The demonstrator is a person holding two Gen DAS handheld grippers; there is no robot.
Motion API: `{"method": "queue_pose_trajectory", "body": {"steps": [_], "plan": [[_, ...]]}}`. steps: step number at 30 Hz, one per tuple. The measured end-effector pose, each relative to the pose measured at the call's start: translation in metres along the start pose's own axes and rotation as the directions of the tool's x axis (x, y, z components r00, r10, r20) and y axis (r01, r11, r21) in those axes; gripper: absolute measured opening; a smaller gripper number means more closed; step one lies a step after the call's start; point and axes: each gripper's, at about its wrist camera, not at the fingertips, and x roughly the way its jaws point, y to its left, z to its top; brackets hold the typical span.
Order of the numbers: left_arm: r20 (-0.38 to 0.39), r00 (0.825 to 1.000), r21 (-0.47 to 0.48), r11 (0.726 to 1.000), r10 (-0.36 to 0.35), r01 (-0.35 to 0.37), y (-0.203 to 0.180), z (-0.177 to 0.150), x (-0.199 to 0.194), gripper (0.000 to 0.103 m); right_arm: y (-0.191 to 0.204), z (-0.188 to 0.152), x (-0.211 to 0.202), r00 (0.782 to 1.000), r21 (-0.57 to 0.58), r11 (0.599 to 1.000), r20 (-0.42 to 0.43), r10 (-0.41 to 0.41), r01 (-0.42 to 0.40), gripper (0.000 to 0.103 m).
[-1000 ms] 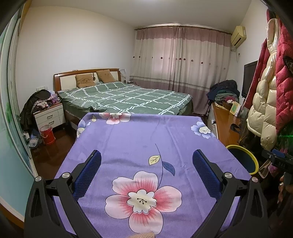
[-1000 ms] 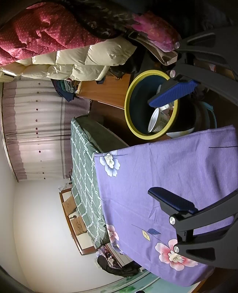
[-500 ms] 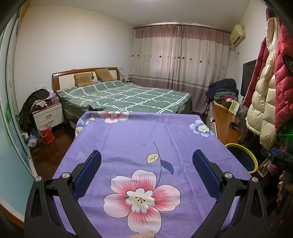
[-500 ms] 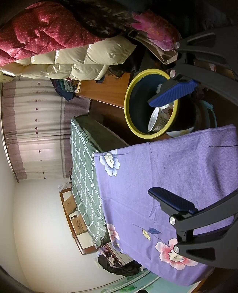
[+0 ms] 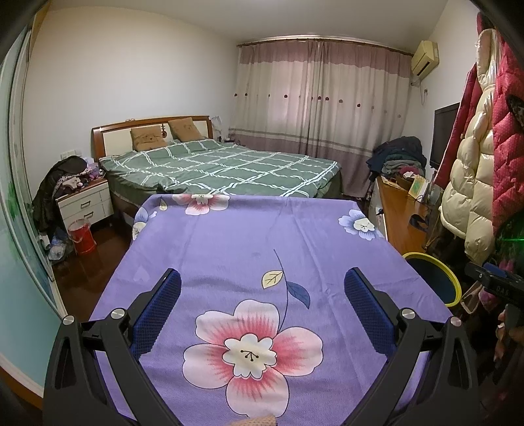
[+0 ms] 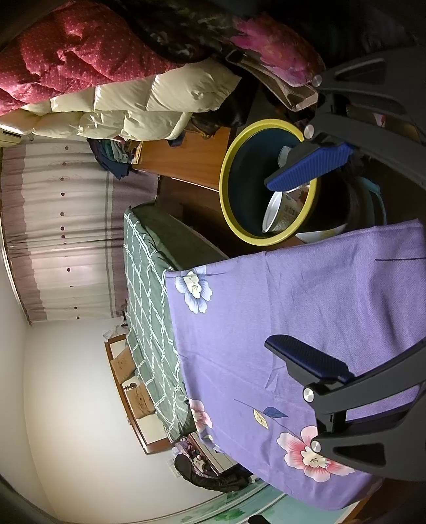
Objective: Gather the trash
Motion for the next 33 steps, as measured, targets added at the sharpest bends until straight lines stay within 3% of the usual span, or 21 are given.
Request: {"method": "queue_pose_trajectory", "body": {"steps": [33], "plan": [[-0.001, 1.0, -0.008, 1.0, 0.002, -0.002, 0.0053, -0.0017, 0.0034, 0.098, 0.0035, -0.0041, 0.0037, 1.0, 0.002, 1.0, -0.01, 0.004, -0.004, 0.085]]}}
